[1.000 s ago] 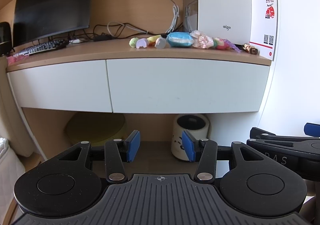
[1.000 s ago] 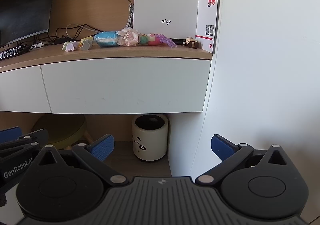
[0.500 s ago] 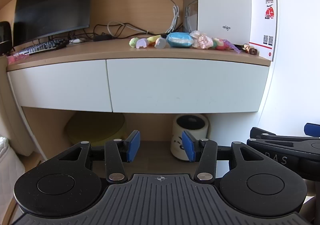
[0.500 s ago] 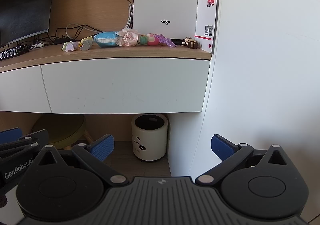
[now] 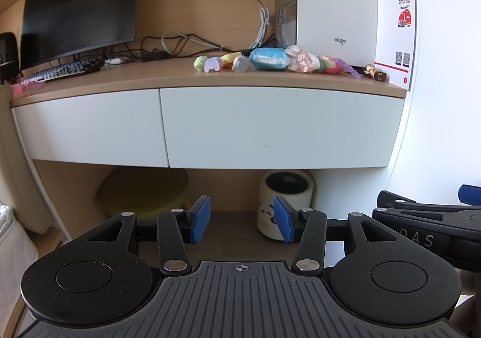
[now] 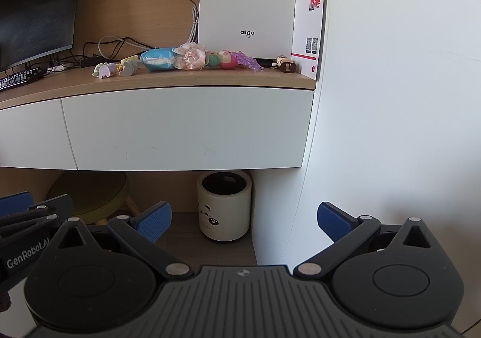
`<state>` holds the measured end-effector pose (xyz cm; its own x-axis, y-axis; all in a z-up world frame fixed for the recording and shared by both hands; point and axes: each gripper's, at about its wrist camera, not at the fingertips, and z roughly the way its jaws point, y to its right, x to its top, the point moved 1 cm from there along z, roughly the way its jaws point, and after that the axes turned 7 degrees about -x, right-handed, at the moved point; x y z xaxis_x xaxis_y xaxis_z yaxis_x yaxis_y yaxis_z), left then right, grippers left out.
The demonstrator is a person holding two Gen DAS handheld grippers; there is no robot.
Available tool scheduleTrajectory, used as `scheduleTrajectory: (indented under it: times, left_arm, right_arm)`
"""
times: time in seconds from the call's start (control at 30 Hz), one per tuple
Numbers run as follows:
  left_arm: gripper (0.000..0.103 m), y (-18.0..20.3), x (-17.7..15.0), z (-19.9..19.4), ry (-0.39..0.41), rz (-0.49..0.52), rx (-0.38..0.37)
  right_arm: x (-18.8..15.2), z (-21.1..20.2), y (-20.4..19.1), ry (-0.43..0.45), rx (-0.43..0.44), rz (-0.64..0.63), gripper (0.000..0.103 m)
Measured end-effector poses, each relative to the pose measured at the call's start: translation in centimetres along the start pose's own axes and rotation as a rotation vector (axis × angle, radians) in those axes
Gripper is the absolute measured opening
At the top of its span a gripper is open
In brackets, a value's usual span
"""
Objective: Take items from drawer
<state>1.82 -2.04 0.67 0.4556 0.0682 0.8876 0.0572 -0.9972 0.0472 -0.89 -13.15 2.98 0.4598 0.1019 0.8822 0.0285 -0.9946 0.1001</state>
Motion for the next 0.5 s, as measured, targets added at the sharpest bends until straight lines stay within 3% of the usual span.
scheduleTrajectory:
  times: [0.07,0.1,0.13,0.17,0.27,0.4,0.5]
  left_arm:
    - [0.049,0.1,-0.1,0.1,-0.004,0.002,0.0]
    - [0.043,0.1,-0.2,0.1,-0.006,-0.001,-0.006]
    - [0.021,0.1,-0.2,0.1,-0.002,-0.01,-0.019]
    - [0.012,0.1,-0.2,0.0,0.002,-0.021,-0.026]
    - [0.014,0.5,-0.1,-0.1,0.019,-0.023,0.002]
    - [0.014,0.6,0.0,0.9,-0.039,-0.021,-0.047]
    - [0.013,0.3,0.0,1.2,-0.072,-0.053,-0.031]
  right_arm:
    - [0.0,0.0,0.1,0.0,0.0,0.0,0.103]
    - [0.0,0.0,0.1,0.001,0.0,-0.001,0.103]
    - [0.0,0.0,0.1,0.001,0.0,-0.001,0.103]
    - [0.0,0.0,0.1,0.001,0.0,0.0,0.103]
    - [0.0,0.2,0.3,-0.001,-0.002,0.0,0.103]
    - [0.0,0.5,0.7,-0.01,-0.007,0.008,0.103]
    - [0.1,0.6,1.1,-0.012,-0.01,0.012,0.103]
